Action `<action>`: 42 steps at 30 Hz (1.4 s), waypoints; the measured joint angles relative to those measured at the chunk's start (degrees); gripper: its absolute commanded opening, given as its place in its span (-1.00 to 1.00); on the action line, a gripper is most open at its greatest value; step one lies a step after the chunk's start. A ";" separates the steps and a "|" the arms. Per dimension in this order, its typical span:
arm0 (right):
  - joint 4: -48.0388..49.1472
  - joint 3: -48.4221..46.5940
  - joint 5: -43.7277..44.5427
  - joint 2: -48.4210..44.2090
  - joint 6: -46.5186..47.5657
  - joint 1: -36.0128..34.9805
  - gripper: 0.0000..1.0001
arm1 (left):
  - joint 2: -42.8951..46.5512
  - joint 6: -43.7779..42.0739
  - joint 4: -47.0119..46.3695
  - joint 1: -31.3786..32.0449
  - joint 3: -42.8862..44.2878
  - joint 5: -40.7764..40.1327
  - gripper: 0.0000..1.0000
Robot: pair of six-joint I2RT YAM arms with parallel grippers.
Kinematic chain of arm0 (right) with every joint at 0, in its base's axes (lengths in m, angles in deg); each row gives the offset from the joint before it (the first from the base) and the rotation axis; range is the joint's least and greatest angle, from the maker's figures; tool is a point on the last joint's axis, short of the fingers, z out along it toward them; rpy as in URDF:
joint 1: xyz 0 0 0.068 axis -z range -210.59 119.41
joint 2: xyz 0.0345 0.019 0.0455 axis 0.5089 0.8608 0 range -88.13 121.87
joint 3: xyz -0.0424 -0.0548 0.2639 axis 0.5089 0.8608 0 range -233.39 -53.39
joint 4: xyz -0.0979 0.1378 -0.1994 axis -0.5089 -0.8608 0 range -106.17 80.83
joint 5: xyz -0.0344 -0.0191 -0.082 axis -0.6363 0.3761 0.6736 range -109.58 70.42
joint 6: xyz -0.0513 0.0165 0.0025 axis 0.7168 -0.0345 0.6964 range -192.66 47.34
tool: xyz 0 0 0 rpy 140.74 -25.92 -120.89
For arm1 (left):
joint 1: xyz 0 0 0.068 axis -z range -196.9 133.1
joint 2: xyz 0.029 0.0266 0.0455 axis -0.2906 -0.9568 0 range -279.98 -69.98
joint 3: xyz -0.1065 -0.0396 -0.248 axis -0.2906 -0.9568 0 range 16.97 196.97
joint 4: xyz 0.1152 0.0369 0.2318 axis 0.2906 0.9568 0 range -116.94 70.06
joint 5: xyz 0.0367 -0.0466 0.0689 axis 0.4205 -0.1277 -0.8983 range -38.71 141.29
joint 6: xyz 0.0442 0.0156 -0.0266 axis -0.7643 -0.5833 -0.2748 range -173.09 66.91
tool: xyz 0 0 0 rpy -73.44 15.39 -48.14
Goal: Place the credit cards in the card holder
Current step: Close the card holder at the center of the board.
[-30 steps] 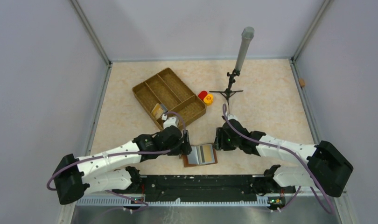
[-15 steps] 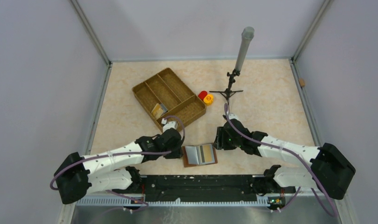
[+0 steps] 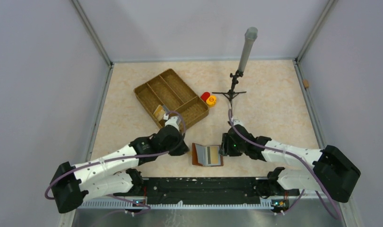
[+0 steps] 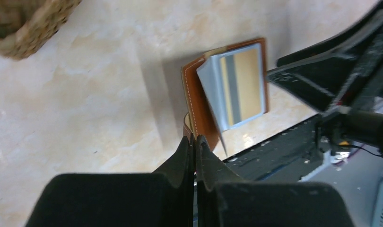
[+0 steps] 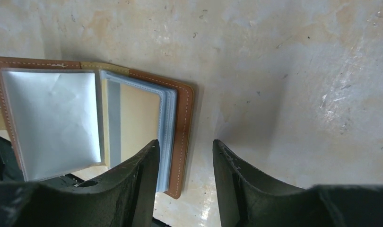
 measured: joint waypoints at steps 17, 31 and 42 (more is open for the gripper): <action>4.70 4.87 1.16 -3.76 -4.72 0.00 0.06 | -21.90 0.33 -29.99 -0.72 6.73 21.33 -1.00; -13.09 6.99 15.08 -31.45 -10.60 0.00 0.38 | -37.94 2.32 -43.78 -0.37 10.40 28.52 -1.00; -13.94 6.99 13.55 -30.38 -11.89 0.00 0.30 | -44.28 -0.20 -45.16 1.95 10.60 30.82 0.07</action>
